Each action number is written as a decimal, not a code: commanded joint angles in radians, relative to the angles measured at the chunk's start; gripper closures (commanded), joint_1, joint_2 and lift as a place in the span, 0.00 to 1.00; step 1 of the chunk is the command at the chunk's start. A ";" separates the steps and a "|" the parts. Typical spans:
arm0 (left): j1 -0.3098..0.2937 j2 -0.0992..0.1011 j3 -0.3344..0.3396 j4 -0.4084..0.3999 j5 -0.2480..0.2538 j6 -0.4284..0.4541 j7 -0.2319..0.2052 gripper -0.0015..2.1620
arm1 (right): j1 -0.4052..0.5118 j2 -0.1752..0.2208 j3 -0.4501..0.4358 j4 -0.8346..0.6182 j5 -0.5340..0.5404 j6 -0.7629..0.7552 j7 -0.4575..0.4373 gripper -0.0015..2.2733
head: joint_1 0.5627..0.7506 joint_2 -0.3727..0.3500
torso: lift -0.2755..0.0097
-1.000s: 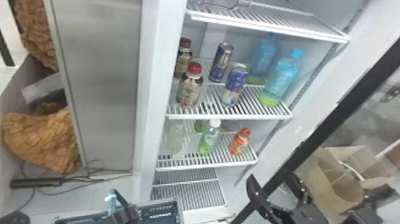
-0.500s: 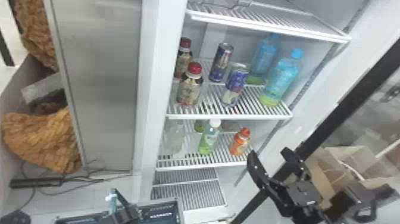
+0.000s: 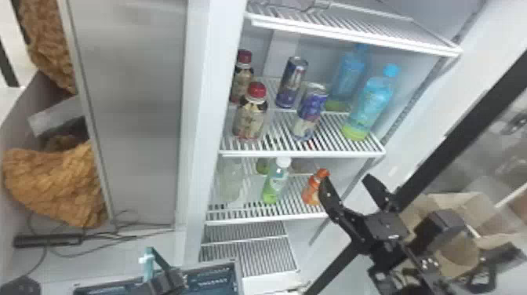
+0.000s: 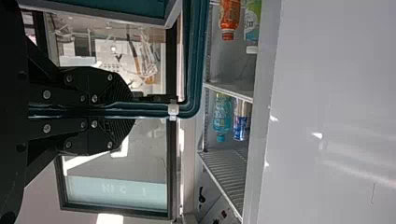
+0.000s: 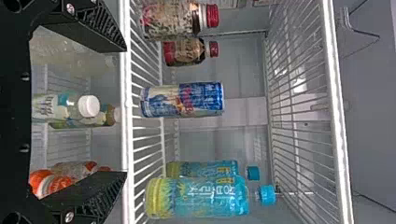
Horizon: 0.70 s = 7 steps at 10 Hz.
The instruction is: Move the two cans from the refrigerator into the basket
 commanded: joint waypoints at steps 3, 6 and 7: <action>0.000 0.000 0.002 0.000 0.000 0.000 0.001 0.55 | -0.133 0.000 0.000 0.084 0.034 0.004 -0.009 0.04 | 0.70 0.03 | 0.86; -0.005 0.002 0.000 0.000 0.002 -0.005 0.003 0.55 | -0.244 -0.005 0.012 0.162 0.056 0.026 -0.009 0.04 | 0.70 0.03 | 0.86; -0.005 0.002 0.000 0.000 0.002 -0.005 0.003 0.55 | -0.273 -0.006 0.022 0.189 0.062 0.026 -0.009 0.04 | 0.70 0.03 | 0.86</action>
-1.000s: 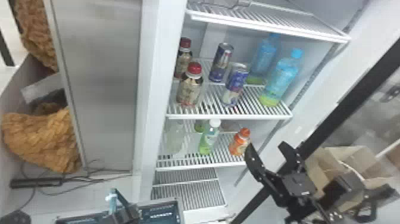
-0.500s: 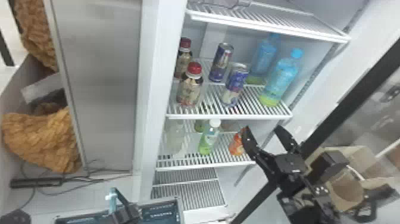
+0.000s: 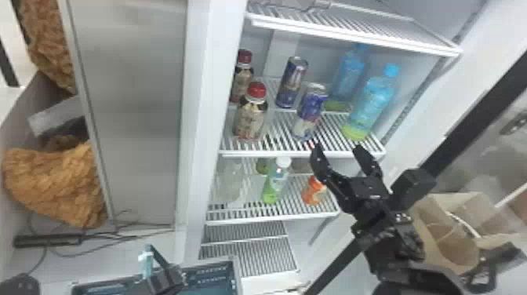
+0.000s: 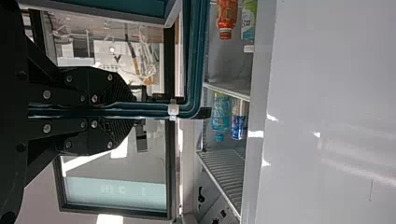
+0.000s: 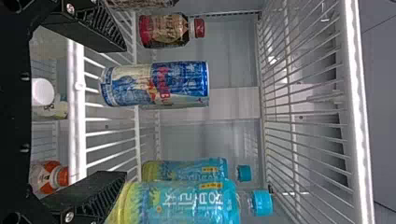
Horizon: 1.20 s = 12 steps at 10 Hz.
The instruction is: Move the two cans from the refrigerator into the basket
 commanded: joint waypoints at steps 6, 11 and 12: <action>0.000 0.002 0.000 0.000 0.002 -0.002 0.000 0.55 | -0.208 -0.029 0.054 0.188 0.005 0.000 -0.017 0.04 | 0.70 0.03 | 0.86; -0.002 0.005 -0.004 0.000 0.004 -0.002 0.002 0.55 | -0.323 -0.056 0.114 0.288 -0.009 0.030 -0.018 0.04 | 0.70 0.04 | 0.86; -0.002 0.006 -0.004 0.000 0.004 -0.002 0.003 0.55 | -0.326 -0.056 0.114 0.288 -0.013 0.032 -0.018 0.06 | 0.70 0.05 | 0.86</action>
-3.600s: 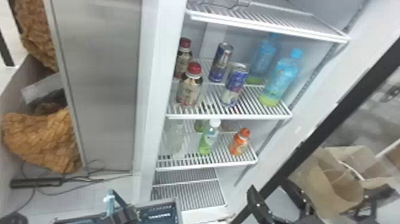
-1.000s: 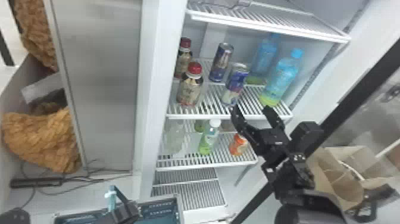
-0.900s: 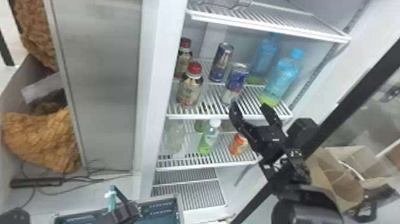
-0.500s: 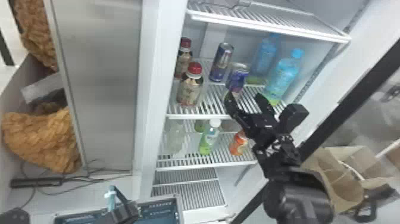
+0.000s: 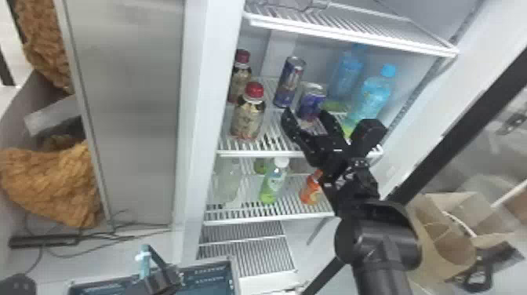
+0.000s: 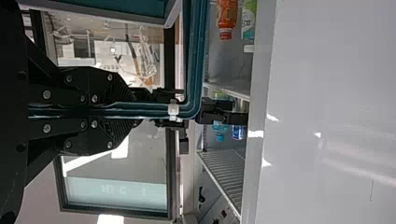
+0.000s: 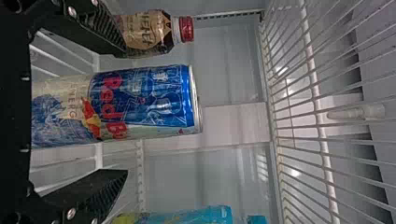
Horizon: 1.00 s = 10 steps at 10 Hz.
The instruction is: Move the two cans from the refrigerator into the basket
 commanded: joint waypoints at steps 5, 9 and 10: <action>0.000 0.002 -0.002 0.000 0.000 0.000 0.000 0.55 | 0.001 -0.008 -0.002 -0.023 -0.003 0.049 -0.003 0.55 | 0.70 0.05 | 0.86; 0.002 0.002 -0.002 0.000 0.002 0.000 0.000 0.55 | 0.134 -0.014 -0.010 -0.222 -0.026 0.111 -0.020 0.55 | 0.70 0.04 | 0.86; 0.002 0.002 0.000 0.000 0.002 0.000 0.000 0.55 | 0.185 -0.014 -0.014 -0.306 -0.030 0.157 -0.037 0.55 | 0.70 0.04 | 0.86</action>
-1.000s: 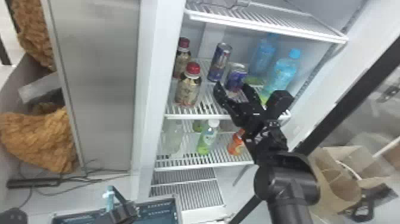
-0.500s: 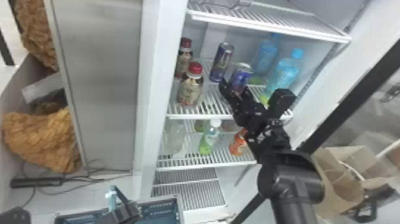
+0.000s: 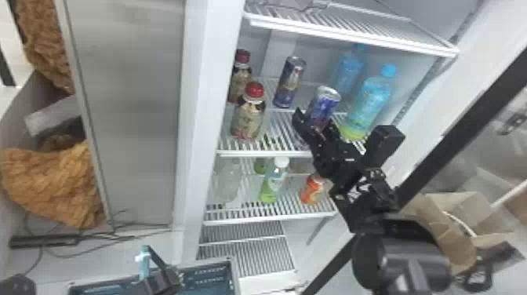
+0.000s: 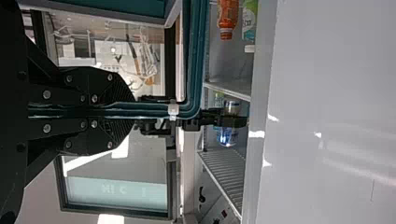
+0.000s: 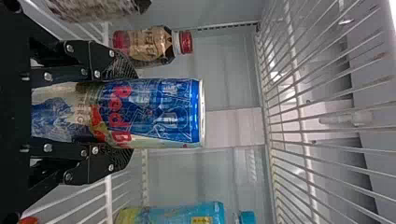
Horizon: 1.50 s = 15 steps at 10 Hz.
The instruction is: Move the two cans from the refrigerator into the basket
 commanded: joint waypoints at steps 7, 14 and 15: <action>0.003 -0.003 -0.002 0.000 -0.001 0.000 0.000 0.55 | 0.345 0.000 0.002 -0.469 -0.073 0.305 -0.033 0.55 | 0.70 0.03 | 0.86; 0.000 -0.005 -0.002 0.000 -0.001 0.000 0.000 0.55 | 0.433 -0.006 0.122 -0.543 -0.160 0.555 0.050 0.55 | 0.70 0.20 | 0.86; 0.000 -0.005 0.000 0.000 -0.001 0.000 0.000 0.55 | 0.438 -0.008 0.134 -0.550 -0.164 0.587 0.065 0.55 | 0.70 0.23 | 0.86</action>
